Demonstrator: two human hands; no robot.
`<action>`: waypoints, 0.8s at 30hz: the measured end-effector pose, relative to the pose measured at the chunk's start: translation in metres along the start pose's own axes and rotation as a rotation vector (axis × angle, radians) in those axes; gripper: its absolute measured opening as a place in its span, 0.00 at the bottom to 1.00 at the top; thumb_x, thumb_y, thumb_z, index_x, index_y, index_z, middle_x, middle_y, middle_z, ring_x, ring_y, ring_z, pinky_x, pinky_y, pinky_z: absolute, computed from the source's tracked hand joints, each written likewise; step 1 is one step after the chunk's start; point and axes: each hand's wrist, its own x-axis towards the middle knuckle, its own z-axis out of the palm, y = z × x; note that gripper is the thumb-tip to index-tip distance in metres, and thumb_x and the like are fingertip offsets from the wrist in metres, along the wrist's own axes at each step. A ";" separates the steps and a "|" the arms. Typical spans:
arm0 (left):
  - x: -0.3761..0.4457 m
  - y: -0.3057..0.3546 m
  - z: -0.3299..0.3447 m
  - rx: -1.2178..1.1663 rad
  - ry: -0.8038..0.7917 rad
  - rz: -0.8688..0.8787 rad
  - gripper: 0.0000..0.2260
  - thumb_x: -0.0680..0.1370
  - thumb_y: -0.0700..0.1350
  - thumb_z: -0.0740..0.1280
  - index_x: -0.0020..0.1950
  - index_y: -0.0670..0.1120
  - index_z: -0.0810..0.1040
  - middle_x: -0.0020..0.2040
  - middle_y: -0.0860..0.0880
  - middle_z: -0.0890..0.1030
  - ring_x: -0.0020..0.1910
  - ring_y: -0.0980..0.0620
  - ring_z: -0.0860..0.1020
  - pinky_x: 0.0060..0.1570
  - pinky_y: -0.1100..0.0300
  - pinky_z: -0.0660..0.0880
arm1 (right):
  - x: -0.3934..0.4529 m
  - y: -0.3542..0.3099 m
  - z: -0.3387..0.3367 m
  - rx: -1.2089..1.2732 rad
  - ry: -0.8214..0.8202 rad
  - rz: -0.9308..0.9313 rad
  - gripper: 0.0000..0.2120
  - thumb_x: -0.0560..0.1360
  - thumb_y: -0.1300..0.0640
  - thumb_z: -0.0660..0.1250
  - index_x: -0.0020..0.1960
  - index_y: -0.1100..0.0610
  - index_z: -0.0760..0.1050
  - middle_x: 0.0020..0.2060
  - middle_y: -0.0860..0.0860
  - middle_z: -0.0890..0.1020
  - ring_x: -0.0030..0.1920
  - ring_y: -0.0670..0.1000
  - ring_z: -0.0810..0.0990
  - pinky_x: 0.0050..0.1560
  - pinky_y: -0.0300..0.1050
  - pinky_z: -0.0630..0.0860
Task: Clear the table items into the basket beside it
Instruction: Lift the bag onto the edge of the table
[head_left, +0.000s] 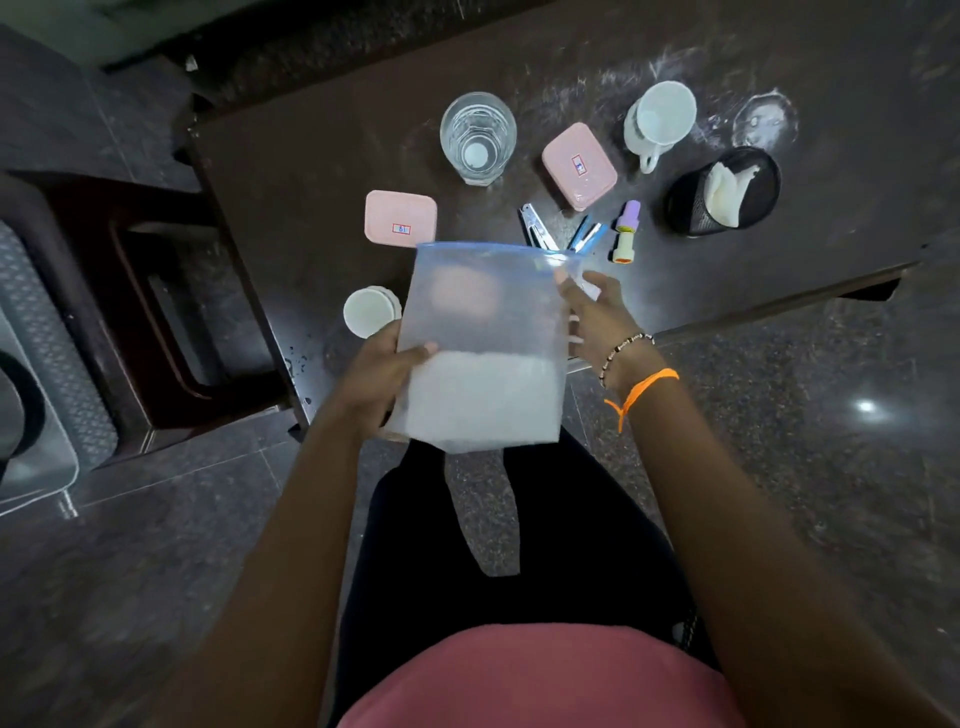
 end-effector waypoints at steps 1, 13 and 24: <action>0.001 -0.003 -0.001 -0.028 0.065 -0.003 0.17 0.78 0.35 0.61 0.67 0.44 0.67 0.51 0.51 0.80 0.47 0.51 0.78 0.43 0.62 0.76 | -0.005 0.006 -0.002 -0.034 -0.039 0.023 0.25 0.75 0.56 0.66 0.66 0.48 0.56 0.34 0.49 0.73 0.30 0.48 0.71 0.30 0.41 0.73; -0.017 -0.041 -0.020 -0.129 -0.044 0.014 0.22 0.73 0.33 0.66 0.65 0.49 0.74 0.57 0.49 0.79 0.50 0.54 0.78 0.50 0.64 0.78 | -0.018 0.037 -0.007 -0.916 -0.388 -0.227 0.37 0.62 0.66 0.77 0.68 0.59 0.68 0.54 0.47 0.74 0.54 0.44 0.71 0.38 0.20 0.67; 0.007 -0.030 0.001 0.449 0.127 -0.093 0.11 0.66 0.53 0.71 0.42 0.50 0.78 0.47 0.42 0.79 0.47 0.41 0.79 0.52 0.47 0.77 | -0.001 0.046 -0.025 -0.606 -0.030 -0.257 0.18 0.78 0.61 0.60 0.30 0.52 0.64 0.25 0.44 0.68 0.26 0.41 0.66 0.25 0.32 0.62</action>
